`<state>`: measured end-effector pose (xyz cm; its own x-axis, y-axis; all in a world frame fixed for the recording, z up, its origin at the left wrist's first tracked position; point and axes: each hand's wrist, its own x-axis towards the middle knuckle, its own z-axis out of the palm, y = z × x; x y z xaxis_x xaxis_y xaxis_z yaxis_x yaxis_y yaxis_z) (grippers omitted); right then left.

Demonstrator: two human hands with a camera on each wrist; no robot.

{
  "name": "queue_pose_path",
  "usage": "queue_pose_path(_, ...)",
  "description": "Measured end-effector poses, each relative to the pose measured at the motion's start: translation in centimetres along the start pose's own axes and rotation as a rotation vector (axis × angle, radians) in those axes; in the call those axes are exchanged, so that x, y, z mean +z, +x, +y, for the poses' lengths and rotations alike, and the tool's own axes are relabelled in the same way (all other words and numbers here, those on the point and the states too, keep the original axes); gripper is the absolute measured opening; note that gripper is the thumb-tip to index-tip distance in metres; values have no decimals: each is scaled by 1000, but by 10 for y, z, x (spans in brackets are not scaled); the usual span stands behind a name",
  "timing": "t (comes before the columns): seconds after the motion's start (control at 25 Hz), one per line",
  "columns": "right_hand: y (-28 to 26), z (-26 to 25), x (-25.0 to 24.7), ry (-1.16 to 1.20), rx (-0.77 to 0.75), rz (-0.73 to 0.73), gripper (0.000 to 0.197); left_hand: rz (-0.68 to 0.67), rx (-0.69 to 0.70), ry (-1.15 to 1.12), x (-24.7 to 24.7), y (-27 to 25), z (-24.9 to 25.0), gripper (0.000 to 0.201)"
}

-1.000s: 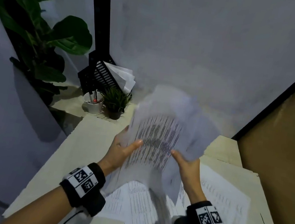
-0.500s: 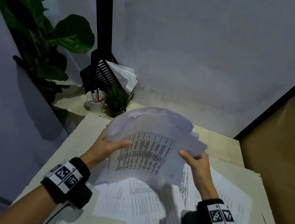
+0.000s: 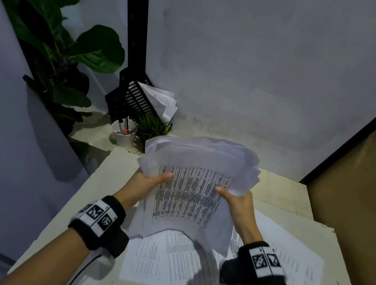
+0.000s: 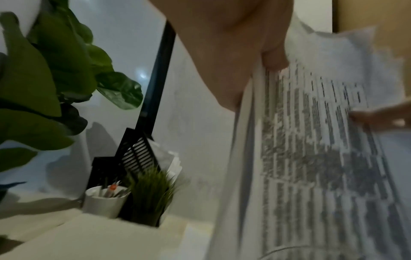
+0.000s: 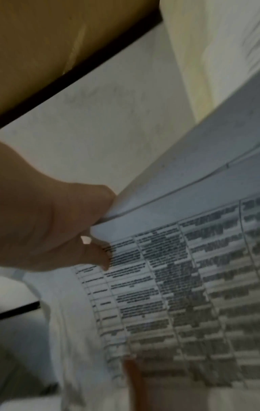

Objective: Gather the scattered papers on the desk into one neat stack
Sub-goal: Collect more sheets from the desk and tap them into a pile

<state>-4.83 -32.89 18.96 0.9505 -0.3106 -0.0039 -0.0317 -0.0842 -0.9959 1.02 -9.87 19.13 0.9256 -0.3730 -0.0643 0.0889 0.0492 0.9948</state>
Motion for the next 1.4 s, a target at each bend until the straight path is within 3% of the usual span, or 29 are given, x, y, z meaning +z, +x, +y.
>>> queue_pose_path(0.08, -4, -9, -3, 91, -80, 32, 31, 47, 56, -9, 0, -4, 8, 75)
queue_pose_path(0.2, -17, -10, -8, 113, -121, -4, 42, -55, 183, -18, -3, -14, 18, 56)
queue_pose_path(0.32, -24, 1, -8, 69, -44, -10, 69, -85, 200, 11, -6, -16, 13, 67)
queue_pose_path(0.48, -21, -10, 1, 133, -139, 19, 46, -108, 233, 65, -2, -15, 15, 70)
queue_pose_path(0.68, -17, -32, 26, 174, -309, 279, 56, 124, 408, 80, 16, -11, 30, 54)
queue_pose_path(0.76, -15, -32, 33, 181, -329, 359, 44, 239, 434, 93, 23, -11, 34, 47)
queue_pose_path(0.88, -9, -29, 31, 162, -310, 397, 20, 313, 402, 117, 22, -7, 34, 32)
queue_pose_path(0.96, -7, -28, 25, 165, -285, 395, 16, 321, 367, 132, 18, -5, 33, 31)
queue_pose_path(1.04, -4, -25, 19, 153, -278, 333, 28, 290, 369, 119, 15, -5, 33, 31)
queue_pose_path(1.16, -2, -16, 4, 113, -218, 63, 61, 81, 353, 83, 6, -7, 21, 39)
queue_pose_path(1.24, -3, -3, -2, 27, -39, -113, 46, -22, 157, 74, -6, -7, -1, 60)
queue_pose_path(1.32, -8, 7, 3, -73, 100, -172, 34, -19, -32, 54, -7, -8, -23, 77)
queue_pose_path(1.4, -12, 8, 13, -75, 92, -98, 66, 83, -51, 1, -2, -9, -29, 80)
